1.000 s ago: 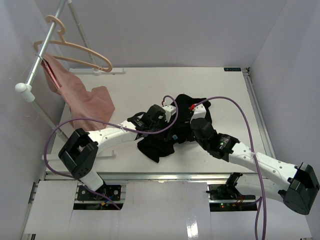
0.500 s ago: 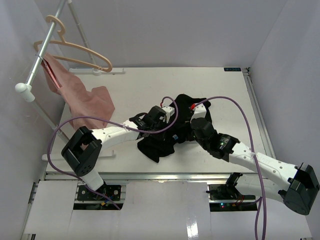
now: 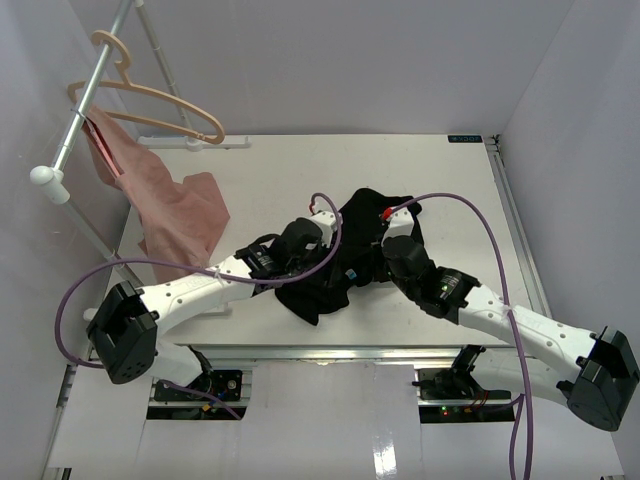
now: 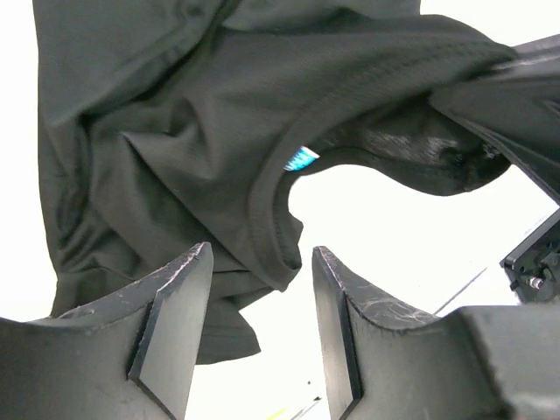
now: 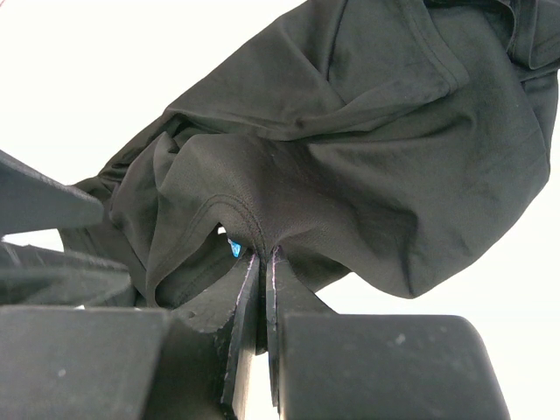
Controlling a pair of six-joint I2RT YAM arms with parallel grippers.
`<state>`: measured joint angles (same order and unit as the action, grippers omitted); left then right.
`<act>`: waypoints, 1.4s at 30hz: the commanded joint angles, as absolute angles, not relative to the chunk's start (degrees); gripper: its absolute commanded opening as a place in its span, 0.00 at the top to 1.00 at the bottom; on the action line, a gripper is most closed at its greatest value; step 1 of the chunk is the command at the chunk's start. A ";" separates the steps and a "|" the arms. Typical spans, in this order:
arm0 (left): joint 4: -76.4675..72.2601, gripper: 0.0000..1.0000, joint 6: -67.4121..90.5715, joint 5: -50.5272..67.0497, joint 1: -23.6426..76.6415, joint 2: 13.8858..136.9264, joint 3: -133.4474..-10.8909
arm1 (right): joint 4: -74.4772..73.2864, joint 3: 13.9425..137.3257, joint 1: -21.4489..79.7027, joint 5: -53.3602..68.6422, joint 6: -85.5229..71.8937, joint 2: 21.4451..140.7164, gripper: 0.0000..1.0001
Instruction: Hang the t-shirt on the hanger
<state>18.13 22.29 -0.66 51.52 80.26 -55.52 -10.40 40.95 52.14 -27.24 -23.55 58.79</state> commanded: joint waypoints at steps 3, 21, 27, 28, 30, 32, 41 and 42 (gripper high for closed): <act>18.28 0.40 26.74 -8.04 55.67 82.59 -54.86 | -8.35 40.34 52.00 -28.30 -23.15 56.93 0.92; 18.96 0.90 28.53 -13.58 56.18 88.92 -56.76 | -8.35 40.06 52.03 -28.32 -23.12 56.47 0.92; 20.83 1.00 28.52 -14.76 56.16 84.48 -57.39 | -8.35 39.99 51.94 -28.12 -23.03 57.00 0.92; 20.96 1.00 28.56 -14.74 56.16 83.15 -57.39 | -8.36 39.98 51.94 -27.99 -23.03 57.11 0.92; 21.47 1.00 28.56 -14.74 56.20 81.99 -57.47 | -8.44 39.87 51.94 -27.43 -22.92 56.93 0.90; 21.97 1.00 28.62 -14.97 56.22 81.07 -57.57 | -8.38 39.79 51.97 -26.92 -22.53 56.57 0.85; 22.16 1.00 29.27 -14.59 56.16 79.21 -57.49 | -5.89 38.69 51.95 -26.21 -18.88 57.82 0.60; 22.20 1.00 29.27 -14.59 56.16 78.72 -57.54 | -5.89 38.84 52.00 -26.36 -18.73 58.41 0.60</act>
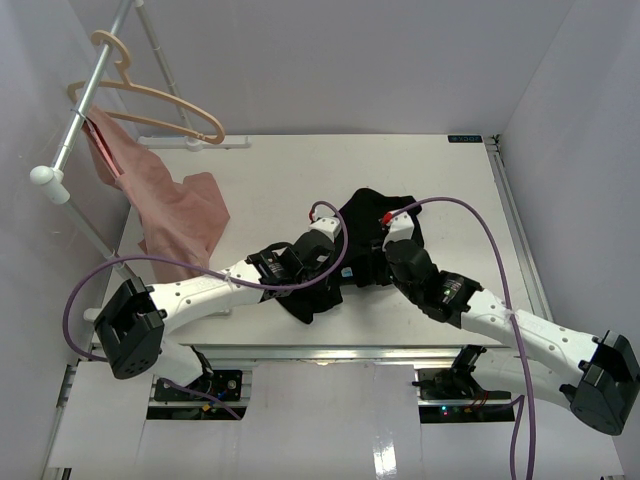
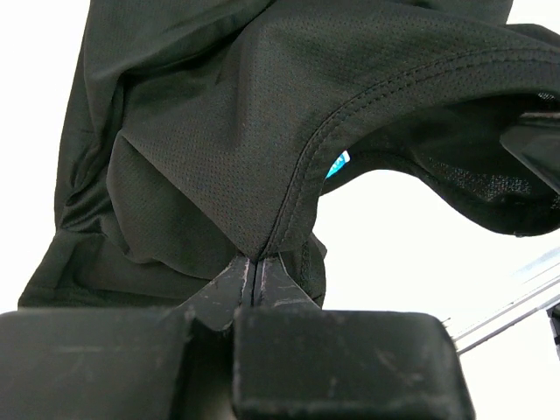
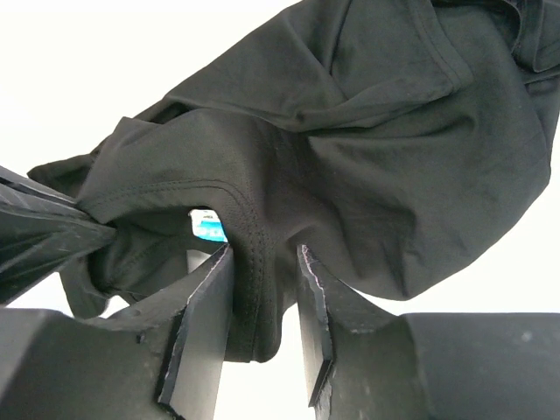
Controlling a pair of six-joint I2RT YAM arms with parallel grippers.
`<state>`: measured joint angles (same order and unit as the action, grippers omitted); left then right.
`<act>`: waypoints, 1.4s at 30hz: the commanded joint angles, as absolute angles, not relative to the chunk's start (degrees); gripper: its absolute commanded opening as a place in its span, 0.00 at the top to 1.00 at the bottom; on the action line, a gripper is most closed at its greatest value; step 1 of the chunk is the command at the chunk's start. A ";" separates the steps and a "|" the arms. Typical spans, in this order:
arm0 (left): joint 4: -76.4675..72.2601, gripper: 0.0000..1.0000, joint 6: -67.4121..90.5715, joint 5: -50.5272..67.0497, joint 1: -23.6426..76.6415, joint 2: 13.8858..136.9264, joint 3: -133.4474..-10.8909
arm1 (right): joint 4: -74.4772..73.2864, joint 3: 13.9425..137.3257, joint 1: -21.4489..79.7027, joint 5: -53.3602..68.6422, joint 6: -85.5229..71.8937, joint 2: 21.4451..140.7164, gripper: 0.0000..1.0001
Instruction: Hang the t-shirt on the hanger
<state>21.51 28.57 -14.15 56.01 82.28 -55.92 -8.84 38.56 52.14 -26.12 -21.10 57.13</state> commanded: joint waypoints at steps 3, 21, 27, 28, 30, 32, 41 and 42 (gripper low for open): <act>22.34 1.00 29.27 -14.78 56.16 77.74 -57.66 | -6.06 39.22 52.03 -26.90 -18.35 60.09 0.60; 23.33 1.00 29.27 -14.71 56.20 77.20 -58.62 | -9.49 40.94 53.19 -38.20 -19.49 61.54 0.57; 23.47 1.00 29.36 -14.79 56.18 77.17 -58.69 | -9.87 41.22 53.42 -39.35 -20.04 62.07 0.63; 23.47 1.00 29.36 -14.77 56.21 77.17 -58.76 | -9.75 41.22 53.44 -39.42 -19.99 62.27 0.64; 23.41 1.00 29.36 -14.77 56.19 77.02 -58.80 | -9.67 41.17 53.35 -39.76 -19.95 62.76 0.66; 23.49 1.00 29.27 -14.89 56.23 76.78 -58.78 | -9.73 41.22 53.42 -40.28 -20.08 63.53 0.67; 23.64 1.00 29.36 -15.03 56.16 75.96 -58.28 | -10.11 41.40 53.43 -42.88 -20.39 64.49 0.64; 23.64 1.00 29.36 -15.03 56.24 75.86 -58.27 | -10.03 41.40 53.36 -43.04 -20.39 64.66 0.64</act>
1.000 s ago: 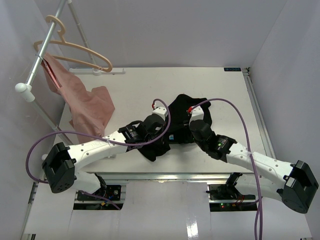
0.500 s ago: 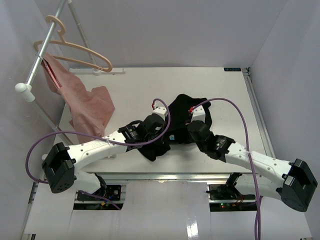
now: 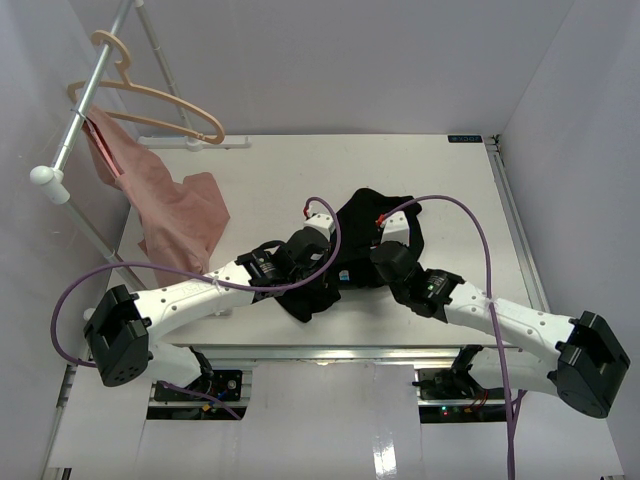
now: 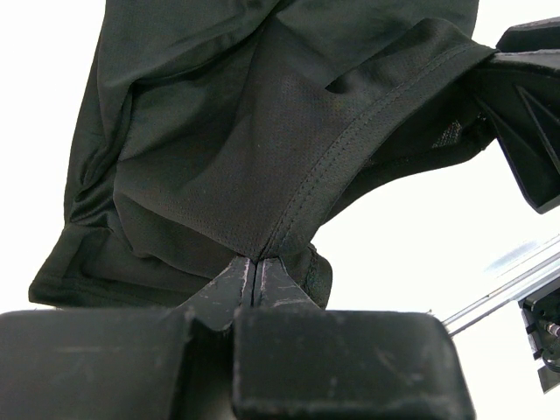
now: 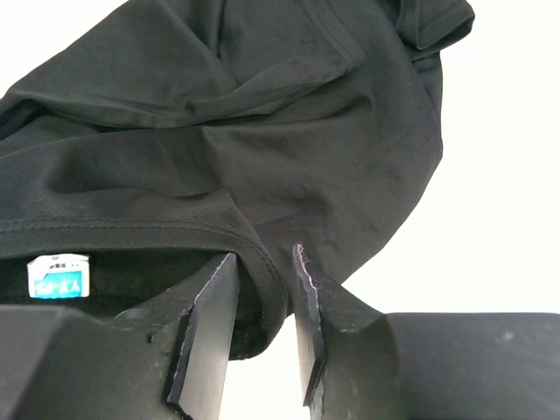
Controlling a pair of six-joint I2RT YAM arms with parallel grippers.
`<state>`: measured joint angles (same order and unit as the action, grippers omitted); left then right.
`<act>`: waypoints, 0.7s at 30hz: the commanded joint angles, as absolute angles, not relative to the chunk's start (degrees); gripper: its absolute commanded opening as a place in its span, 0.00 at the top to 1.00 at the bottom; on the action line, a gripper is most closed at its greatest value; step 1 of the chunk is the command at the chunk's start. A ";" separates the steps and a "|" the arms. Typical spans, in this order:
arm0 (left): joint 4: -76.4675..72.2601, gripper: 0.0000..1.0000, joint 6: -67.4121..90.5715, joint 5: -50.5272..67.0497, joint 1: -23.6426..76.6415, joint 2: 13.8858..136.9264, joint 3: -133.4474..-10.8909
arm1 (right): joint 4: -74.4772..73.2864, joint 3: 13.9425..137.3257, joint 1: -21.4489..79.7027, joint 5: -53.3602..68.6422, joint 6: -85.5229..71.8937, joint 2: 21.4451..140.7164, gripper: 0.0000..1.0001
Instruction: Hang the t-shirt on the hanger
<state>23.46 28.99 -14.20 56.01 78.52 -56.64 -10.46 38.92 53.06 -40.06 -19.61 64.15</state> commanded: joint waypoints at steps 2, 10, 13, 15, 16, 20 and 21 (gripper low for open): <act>23.64 1.00 29.36 -15.03 56.20 75.66 -58.27 | -10.11 41.61 53.40 -43.73 -20.42 65.38 0.67; 23.64 1.00 29.36 -15.12 56.25 75.32 -57.92 | -10.02 41.84 53.35 -44.98 -20.56 66.60 0.86; 23.57 1.00 29.27 -15.24 56.18 75.24 -57.83 | -10.02 42.01 53.35 -45.20 -20.57 66.78 0.91; 23.64 1.00 29.21 -15.44 56.19 75.29 -57.78 | -10.02 41.96 53.35 -45.48 -20.62 66.43 0.92; 23.62 1.00 29.18 -15.49 56.16 75.34 -57.72 | -10.02 41.90 53.35 -45.69 -20.67 66.13 0.91; 23.50 1.00 29.27 -15.36 56.16 75.60 -57.57 | -8.70 41.22 53.35 -45.58 -20.07 65.16 0.76; 23.47 1.00 29.27 -15.28 56.16 75.69 -57.58 | -8.32 41.06 53.36 -45.40 -19.85 65.19 0.75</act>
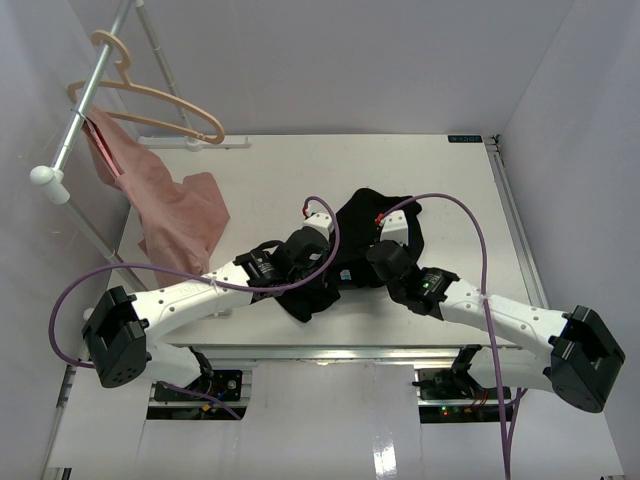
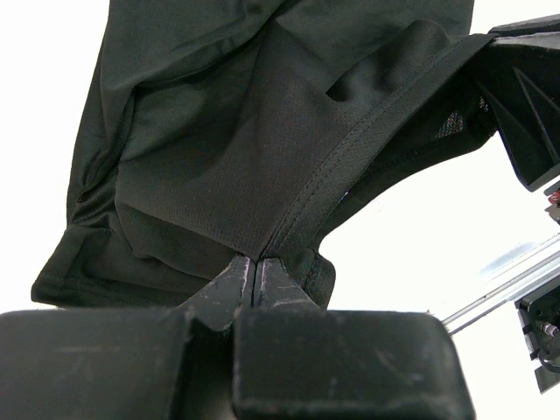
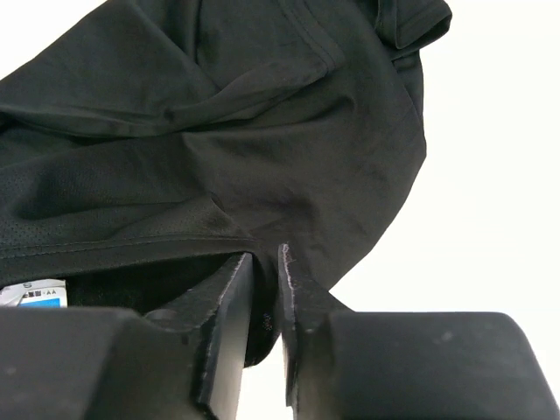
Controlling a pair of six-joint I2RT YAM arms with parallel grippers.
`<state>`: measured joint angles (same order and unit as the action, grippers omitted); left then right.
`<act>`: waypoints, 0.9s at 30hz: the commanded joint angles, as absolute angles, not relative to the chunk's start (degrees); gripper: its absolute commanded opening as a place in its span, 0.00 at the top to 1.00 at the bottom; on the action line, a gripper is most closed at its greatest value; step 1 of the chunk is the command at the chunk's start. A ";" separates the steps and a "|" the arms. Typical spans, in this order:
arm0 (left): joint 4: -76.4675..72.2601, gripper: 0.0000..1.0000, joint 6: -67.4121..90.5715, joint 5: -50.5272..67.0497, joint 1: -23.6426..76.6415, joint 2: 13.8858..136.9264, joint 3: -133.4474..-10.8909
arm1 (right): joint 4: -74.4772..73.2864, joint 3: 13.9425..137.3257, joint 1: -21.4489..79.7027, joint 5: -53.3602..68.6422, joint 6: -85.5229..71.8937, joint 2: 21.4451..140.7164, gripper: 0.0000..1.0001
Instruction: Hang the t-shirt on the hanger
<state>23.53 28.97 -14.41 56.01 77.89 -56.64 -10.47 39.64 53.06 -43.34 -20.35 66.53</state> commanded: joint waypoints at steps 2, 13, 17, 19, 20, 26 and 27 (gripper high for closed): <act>23.47 1.00 29.27 -15.15 56.16 75.91 -57.72 | -8.03 41.25 53.44 -45.03 -19.57 65.83 0.76; 23.38 1.00 29.18 -14.68 56.16 76.11 -58.18 | -3.73 40.71 53.35 -44.39 -17.76 65.93 0.73; 23.29 1.00 29.18 -14.65 56.16 76.35 -58.04 | -2.76 40.08 53.35 -44.71 -17.17 65.39 0.73; 23.23 1.00 29.18 -14.73 56.16 76.12 -57.93 | -2.72 40.08 53.35 -44.68 -17.08 65.59 0.76; 23.27 1.00 29.18 -14.82 56.16 75.99 -57.80 | -2.72 40.08 53.35 -44.60 -17.12 65.64 0.78; 23.26 1.00 29.24 -15.12 56.16 75.61 -57.42 | -2.70 39.82 53.35 -44.68 -17.46 64.66 0.72; 23.25 1.00 29.27 -15.08 56.16 75.63 -57.39 | -2.56 39.65 53.35 -44.82 -17.49 64.43 0.71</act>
